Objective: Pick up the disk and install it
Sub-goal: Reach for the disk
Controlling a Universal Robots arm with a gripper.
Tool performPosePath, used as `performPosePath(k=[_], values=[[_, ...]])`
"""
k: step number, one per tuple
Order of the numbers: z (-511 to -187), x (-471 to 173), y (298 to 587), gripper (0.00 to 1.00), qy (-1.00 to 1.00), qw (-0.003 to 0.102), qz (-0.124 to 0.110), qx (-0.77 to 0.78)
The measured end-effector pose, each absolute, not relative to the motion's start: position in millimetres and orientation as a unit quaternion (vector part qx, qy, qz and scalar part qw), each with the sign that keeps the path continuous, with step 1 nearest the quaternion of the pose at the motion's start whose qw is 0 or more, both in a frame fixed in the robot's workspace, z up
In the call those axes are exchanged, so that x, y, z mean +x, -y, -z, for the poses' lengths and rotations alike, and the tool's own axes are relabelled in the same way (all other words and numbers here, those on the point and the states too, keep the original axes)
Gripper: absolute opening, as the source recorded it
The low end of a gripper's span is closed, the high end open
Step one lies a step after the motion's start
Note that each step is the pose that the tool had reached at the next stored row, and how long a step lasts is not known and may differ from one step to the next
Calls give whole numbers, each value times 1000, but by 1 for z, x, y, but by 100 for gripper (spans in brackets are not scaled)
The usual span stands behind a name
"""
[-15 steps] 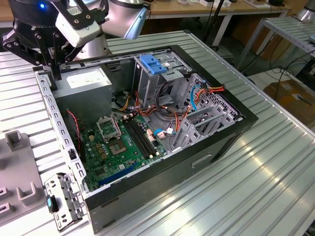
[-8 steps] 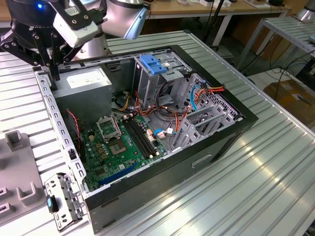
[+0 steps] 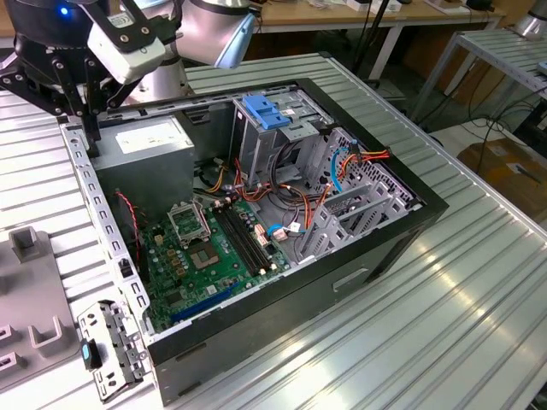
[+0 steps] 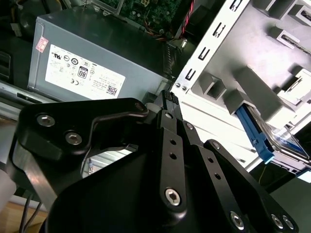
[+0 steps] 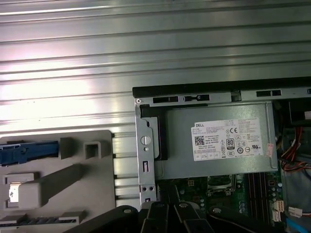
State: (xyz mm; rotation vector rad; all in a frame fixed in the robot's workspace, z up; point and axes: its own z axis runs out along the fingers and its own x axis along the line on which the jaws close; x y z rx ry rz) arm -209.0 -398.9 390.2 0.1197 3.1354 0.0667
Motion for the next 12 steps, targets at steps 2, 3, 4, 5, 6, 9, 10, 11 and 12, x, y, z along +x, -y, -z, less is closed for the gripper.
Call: performPosePath(k=[2, 3, 4, 5, 6, 9, 10, 11, 12], values=[[-390, -210, 399, 11, -999, 1, -21, 38], [-390, -211, 399, 11, -999, 1, -21, 38], [-390, -212, 399, 11, -999, 1, -21, 38], [-390, -212, 399, 11, -999, 0, -21, 38], [-390, -213, 399, 11, -999, 0, -21, 38], [-390, -214, 399, 11, -999, 0, -21, 38], [-390, -214, 399, 11, -999, 0, -21, 38], [-390, -215, 399, 11, -999, 0, -21, 38], [-390, -216, 399, 11, -999, -1, -21, 38]])
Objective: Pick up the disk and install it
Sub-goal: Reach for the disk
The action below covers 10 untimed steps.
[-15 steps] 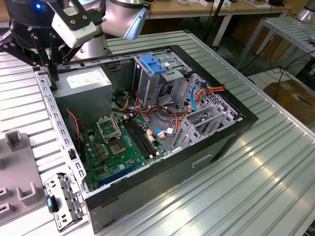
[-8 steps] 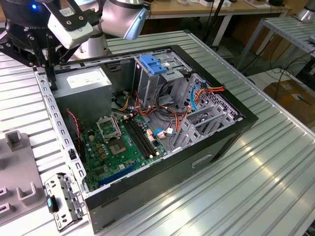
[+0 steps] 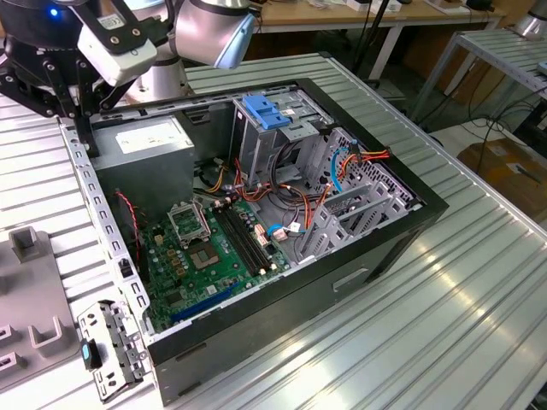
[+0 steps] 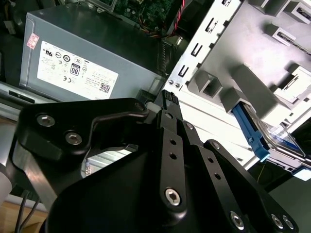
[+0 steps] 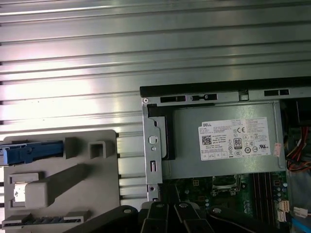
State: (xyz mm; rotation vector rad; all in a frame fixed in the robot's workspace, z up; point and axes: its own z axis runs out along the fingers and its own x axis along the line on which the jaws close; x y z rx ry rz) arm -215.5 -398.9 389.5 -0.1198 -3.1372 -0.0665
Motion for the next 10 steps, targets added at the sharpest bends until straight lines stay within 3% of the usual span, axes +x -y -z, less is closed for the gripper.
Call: performPosePath(k=[10], values=[[-389, -220, 399, 11, 999, 2, 21, -38]])
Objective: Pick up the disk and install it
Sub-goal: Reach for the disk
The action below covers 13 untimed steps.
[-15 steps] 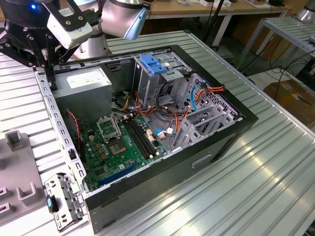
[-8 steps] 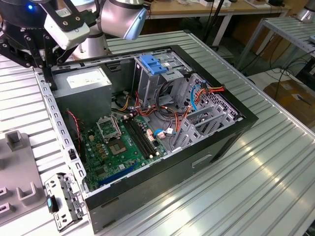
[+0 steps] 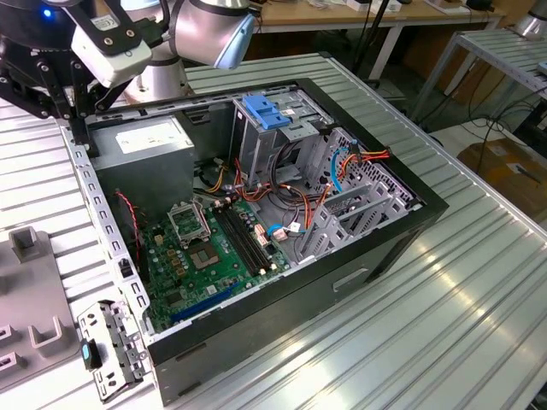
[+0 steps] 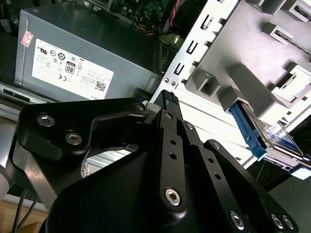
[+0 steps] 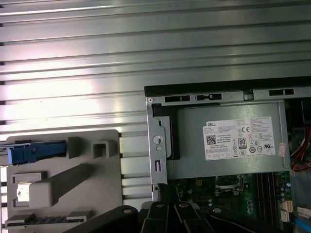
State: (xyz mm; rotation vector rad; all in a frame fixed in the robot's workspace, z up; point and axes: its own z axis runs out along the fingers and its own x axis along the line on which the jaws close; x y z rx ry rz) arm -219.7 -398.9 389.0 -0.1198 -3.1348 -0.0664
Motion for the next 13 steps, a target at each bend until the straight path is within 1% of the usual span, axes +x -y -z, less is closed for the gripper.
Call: performPosePath(k=[13], values=[[-388, -226, 399, 11, 999, 3, 21, -38]])
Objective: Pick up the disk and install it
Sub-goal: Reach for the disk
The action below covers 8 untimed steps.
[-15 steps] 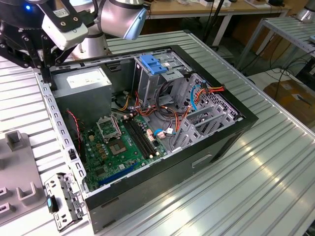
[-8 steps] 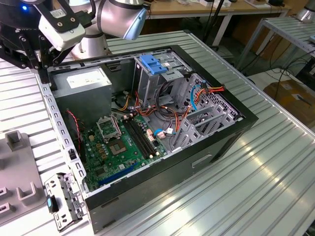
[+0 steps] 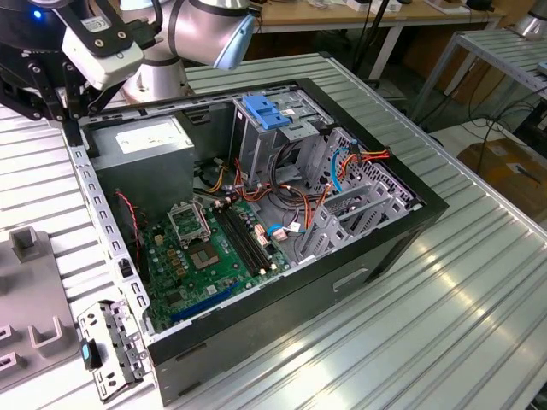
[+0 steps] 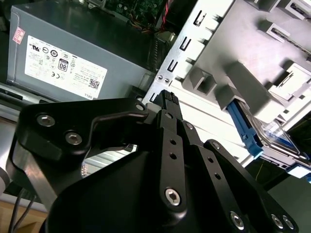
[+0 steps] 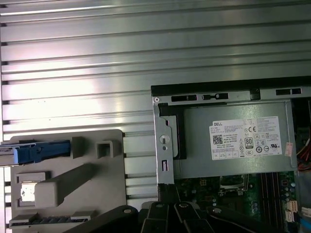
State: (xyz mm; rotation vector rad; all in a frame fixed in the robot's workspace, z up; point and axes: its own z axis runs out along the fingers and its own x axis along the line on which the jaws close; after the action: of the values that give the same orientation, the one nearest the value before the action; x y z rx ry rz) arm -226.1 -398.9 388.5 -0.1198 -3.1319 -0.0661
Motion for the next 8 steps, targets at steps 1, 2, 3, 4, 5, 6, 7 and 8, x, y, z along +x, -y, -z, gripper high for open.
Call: performPosePath(k=[1, 2, 3, 4, 5, 6, 7, 8], values=[[-388, -227, 399, 11, 999, 3, 21, -38], [-388, -227, 399, 11, 999, 3, 21, -38], [-388, -228, 399, 11, 999, 4, 21, -38], [-388, -228, 399, 11, 999, 4, 21, -38], [-388, -229, 399, 11, 999, 4, 21, -38], [-388, -229, 399, 11, 999, 4, 21, -38], [-388, -230, 399, 11, 999, 4, 21, -38], [-388, -231, 399, 11, 999, 4, 21, -38]])
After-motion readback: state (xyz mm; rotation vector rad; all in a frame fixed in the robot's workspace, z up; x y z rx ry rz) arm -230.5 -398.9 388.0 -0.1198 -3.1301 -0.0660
